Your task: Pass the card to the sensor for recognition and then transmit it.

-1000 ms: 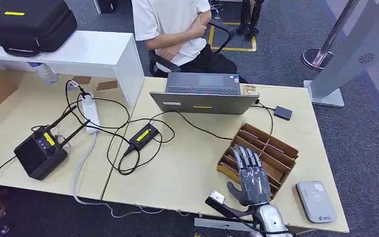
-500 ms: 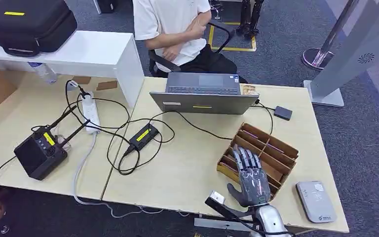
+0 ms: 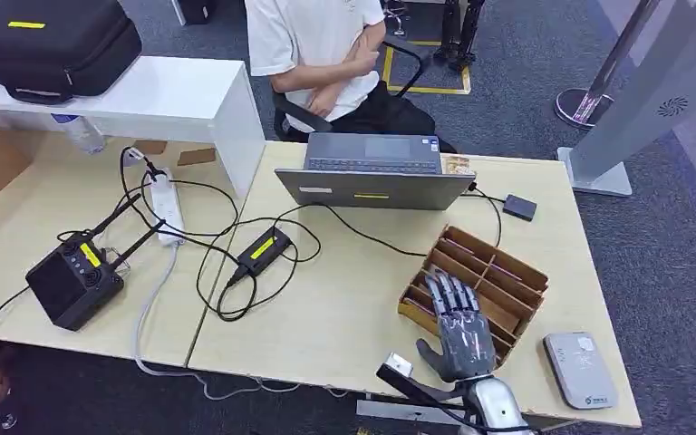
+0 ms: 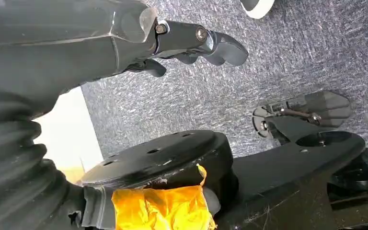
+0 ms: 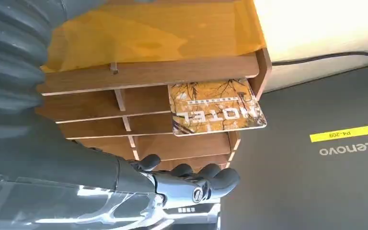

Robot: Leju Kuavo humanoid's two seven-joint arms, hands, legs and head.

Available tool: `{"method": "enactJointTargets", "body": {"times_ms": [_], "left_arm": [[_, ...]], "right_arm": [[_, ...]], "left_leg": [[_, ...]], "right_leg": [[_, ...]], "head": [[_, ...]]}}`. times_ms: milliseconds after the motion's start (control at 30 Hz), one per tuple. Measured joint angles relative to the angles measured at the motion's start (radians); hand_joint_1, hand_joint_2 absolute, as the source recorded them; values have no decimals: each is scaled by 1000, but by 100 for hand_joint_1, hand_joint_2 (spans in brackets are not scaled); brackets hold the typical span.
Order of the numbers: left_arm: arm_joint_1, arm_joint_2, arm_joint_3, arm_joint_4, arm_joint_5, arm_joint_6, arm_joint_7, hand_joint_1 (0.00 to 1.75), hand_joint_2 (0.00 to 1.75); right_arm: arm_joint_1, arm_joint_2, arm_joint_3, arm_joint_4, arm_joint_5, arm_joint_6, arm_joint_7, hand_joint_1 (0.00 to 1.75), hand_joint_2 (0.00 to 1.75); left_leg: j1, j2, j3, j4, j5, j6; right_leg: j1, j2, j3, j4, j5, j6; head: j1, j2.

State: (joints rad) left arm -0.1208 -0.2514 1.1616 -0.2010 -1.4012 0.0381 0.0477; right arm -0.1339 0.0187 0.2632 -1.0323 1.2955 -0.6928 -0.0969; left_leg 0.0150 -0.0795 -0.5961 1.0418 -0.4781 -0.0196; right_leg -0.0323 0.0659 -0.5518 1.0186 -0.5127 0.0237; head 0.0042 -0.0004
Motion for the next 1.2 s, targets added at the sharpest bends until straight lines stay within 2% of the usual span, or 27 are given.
{"method": "enactJointTargets", "body": {"times_ms": [300, 1067, 1200], "left_arm": [[0, 0, 0, 0, 1, 1, -1, 0, 175], [0, 0, -2, 0, -17, 3, -11, 0, 175], [1, 0, -9, 0, -19, 37, -19, 0, 175]], "right_arm": [[-12, 0, 0, 10, -34, -12, -26, 175, 175], [-26, 3, 0, 10, -22, -12, -23, 175, 175], [-26, 3, 0, 10, -21, -12, -18, 175, 175]], "left_leg": [[0, 0, 0, 0, 0, 0], [0, 0, 2, 0, 0, 0], [0, 0, 3, 0, 0, 0]], "right_leg": [[0, 0, 0, 0, 0, 0], [0, 0, 2, 0, 0, 0], [0, 0, 3, 0, 0, 0]], "head": [[0, 0], [0, 0], [0, 0]]}}
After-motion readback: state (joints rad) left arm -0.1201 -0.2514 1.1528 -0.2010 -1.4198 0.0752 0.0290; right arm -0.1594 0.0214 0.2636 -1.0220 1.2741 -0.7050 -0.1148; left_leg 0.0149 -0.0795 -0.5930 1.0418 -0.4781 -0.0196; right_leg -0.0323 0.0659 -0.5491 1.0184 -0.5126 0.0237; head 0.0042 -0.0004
